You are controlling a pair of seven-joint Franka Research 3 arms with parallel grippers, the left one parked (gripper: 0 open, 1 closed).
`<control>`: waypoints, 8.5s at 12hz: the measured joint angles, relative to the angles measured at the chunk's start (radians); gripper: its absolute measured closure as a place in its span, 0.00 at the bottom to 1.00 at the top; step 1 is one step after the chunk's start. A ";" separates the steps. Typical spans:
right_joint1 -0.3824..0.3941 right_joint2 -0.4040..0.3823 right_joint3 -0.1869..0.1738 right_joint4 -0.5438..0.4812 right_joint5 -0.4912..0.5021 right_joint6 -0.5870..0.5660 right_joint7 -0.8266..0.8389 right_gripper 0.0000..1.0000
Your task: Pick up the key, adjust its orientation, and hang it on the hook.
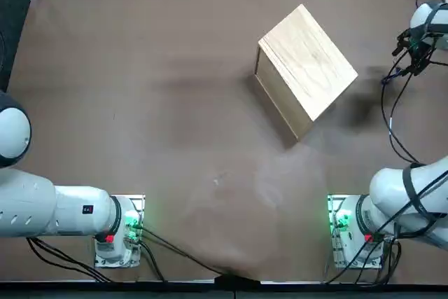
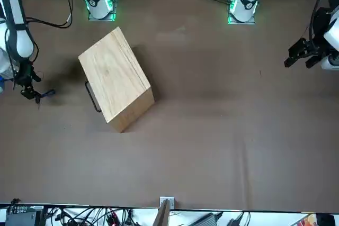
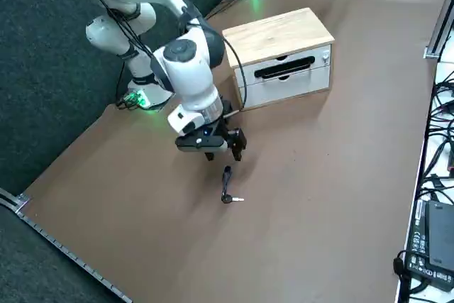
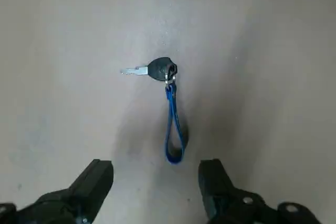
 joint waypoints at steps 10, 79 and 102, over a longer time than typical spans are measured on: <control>-0.001 0.115 0.001 -0.001 0.001 0.092 0.002 0.00; 0.358 -0.028 0.028 0.304 -0.014 -0.380 -0.916 0.96; 0.485 0.176 0.029 0.507 -0.014 -0.377 -1.859 0.96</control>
